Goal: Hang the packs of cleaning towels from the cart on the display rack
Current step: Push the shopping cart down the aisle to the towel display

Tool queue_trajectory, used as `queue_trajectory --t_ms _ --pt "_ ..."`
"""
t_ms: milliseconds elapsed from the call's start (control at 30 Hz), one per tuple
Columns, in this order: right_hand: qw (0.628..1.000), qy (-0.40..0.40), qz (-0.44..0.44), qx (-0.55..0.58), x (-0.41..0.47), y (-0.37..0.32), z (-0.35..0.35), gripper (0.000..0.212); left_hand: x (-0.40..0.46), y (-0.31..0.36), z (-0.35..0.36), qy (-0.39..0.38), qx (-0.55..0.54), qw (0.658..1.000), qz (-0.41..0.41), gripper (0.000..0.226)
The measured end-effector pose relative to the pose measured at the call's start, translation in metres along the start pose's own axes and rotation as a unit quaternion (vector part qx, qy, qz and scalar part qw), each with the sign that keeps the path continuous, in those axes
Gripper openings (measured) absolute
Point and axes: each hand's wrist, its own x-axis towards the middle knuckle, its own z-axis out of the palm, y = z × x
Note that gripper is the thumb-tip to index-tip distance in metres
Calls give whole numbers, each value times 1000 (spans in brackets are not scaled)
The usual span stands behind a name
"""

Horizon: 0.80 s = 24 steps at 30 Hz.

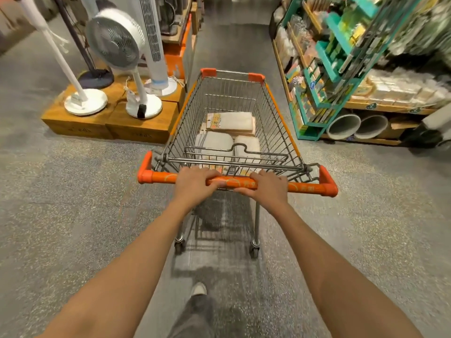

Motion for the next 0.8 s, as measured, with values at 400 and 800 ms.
queue_trajectory --t_ms 400,800 --pt "999 -28 10 13 193 21 -11 81 183 -55 -9 3 -70 997 -14 42" --pt "1000 -20 -21 -11 383 57 -24 77 371 -95 -22 -4 -112 991 -71 47"
